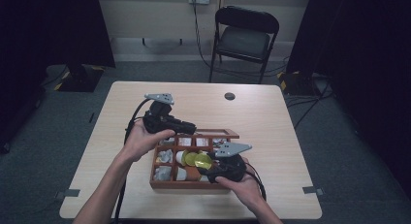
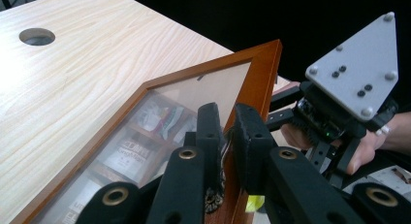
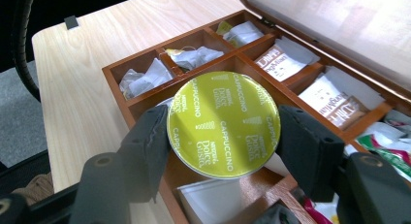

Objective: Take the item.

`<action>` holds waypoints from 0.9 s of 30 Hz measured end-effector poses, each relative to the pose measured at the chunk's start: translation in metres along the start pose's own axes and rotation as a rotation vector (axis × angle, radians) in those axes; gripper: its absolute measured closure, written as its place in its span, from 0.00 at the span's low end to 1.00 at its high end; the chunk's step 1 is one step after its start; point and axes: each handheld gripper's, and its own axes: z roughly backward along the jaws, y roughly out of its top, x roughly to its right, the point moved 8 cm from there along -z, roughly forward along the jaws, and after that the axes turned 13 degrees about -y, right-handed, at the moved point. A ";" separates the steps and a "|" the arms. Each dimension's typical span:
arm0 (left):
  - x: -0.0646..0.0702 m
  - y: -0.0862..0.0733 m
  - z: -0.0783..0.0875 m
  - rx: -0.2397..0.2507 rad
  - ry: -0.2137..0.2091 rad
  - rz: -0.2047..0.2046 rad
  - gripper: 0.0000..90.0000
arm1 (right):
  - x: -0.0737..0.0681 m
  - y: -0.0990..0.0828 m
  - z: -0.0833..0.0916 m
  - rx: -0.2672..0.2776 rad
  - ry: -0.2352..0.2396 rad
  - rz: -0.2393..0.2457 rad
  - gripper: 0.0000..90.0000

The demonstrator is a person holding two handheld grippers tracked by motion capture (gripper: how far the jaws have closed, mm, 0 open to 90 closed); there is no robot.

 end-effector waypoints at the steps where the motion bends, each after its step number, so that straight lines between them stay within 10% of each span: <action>1: 0.000 0.000 0.000 -0.001 -0.002 0.001 0.91 | 0.000 -0.001 0.002 0.001 0.004 -0.007 0.41; 27: 0.000 0.001 0.000 0.004 -0.001 -0.002 0.91 | 0.046 -0.020 0.033 0.022 -0.104 -0.067 0.41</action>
